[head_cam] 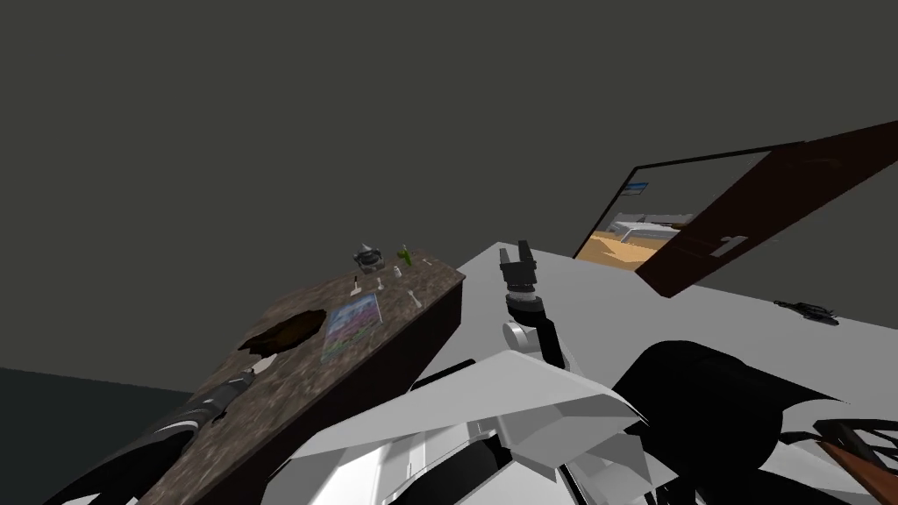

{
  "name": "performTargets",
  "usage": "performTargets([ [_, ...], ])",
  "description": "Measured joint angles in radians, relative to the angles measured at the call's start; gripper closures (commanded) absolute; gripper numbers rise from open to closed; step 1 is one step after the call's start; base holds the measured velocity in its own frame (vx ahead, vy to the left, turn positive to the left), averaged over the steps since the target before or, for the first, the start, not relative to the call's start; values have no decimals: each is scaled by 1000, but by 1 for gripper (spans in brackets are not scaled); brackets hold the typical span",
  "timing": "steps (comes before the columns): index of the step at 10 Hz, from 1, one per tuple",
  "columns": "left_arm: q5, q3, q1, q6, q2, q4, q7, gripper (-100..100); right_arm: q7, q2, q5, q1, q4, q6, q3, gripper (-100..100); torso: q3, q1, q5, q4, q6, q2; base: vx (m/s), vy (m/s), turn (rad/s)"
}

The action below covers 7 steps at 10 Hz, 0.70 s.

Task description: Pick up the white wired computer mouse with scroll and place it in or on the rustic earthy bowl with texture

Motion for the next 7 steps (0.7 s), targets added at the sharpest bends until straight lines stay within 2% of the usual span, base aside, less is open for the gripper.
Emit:
performTargets([
  [3, 36, 0, 4, 49, 58, -11, 29, 100, 0, 0, 0, 0, 0, 0, 0, 0, 0, 2, 1, 0, -1, 1, -41, 35, -147],
  [5, 62, 9, 25, 85, 94, -29, 49, 100, 0, 0, 0, 0, 0, 0, 0, 0, 0, 3, 1, 0, 0, 0, -46, 49, -216],
  [7, 100, 8, 21, 114, 140, -12, 69, 100, 0, 0, 0, 0, 0, 0, 0, 0, 0, 4, 1, 0, 0, 0, -51, 42, -262],
])
